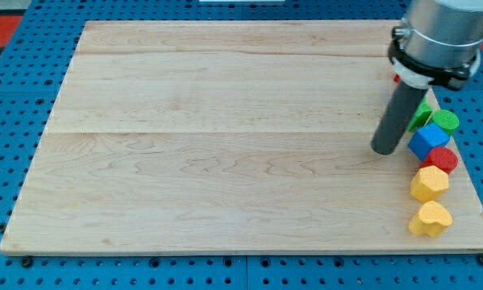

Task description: Separate blue cube from red circle

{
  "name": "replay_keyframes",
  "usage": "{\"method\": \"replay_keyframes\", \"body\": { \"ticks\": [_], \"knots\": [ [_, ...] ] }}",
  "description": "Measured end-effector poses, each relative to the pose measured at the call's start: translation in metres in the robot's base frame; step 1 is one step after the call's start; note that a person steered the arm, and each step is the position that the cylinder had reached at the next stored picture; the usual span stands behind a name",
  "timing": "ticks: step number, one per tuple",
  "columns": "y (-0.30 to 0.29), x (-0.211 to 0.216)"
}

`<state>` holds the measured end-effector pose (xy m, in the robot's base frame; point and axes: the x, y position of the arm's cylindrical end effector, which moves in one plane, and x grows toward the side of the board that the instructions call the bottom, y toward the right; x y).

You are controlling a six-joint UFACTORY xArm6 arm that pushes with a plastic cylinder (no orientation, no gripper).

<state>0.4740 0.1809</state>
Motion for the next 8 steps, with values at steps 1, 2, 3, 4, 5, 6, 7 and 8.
{"method": "replay_keyframes", "body": {
  "ticks": [1,2,3,4,5,6,7,8],
  "knots": [
    [-0.019,-0.025],
    [-0.029,-0.07],
    [-0.031,-0.122],
    [-0.027,-0.193],
    [0.017,-0.254],
    [0.067,-0.282],
    [0.145,-0.277],
    [0.164,-0.268]
  ]
}}
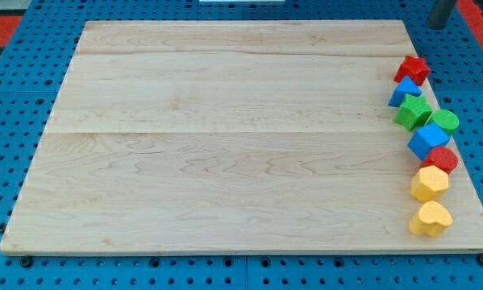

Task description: Separate blue cube from red circle

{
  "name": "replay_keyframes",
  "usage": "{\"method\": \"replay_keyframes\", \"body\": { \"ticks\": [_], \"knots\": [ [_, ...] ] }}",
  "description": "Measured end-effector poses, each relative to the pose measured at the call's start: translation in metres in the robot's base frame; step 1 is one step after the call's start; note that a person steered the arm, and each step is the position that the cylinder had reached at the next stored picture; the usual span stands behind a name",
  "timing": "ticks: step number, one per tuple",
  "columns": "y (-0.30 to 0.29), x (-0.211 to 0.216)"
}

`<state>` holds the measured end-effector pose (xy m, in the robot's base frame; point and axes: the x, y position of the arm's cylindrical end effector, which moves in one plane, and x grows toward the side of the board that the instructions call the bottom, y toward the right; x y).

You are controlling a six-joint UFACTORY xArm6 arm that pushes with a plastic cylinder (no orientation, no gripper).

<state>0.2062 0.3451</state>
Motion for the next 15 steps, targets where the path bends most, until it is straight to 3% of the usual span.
{"method": "replay_keyframes", "body": {
  "ticks": [2,3,6,8,15],
  "knots": [
    [0.0,0.021],
    [-0.002,0.084],
    [0.0,0.125],
    [0.0,0.246],
    [-0.061,0.258]
  ]
}}
